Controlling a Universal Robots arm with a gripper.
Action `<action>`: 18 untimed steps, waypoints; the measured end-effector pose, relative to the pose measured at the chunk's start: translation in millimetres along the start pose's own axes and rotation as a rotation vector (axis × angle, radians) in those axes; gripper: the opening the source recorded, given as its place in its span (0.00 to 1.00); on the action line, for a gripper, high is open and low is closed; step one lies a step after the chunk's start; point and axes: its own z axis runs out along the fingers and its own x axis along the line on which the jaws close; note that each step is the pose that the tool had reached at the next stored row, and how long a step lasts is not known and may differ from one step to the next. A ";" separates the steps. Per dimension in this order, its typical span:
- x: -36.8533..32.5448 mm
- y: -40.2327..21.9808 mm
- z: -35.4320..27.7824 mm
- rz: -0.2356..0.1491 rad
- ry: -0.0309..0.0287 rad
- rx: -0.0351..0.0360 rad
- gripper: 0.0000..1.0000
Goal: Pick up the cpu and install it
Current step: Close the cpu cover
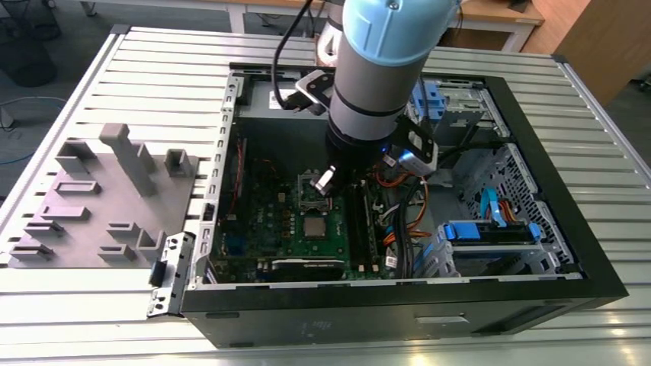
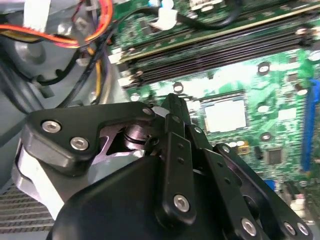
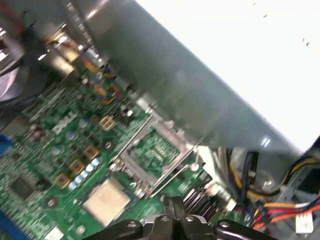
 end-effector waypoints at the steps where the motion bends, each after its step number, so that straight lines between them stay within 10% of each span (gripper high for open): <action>1: -2.6 2.7 1.1 0.000 -0.0002 -0.0001 0.11; 18: -11.9 12.1 20.1 -0.009 0.0006 -0.0008 0.11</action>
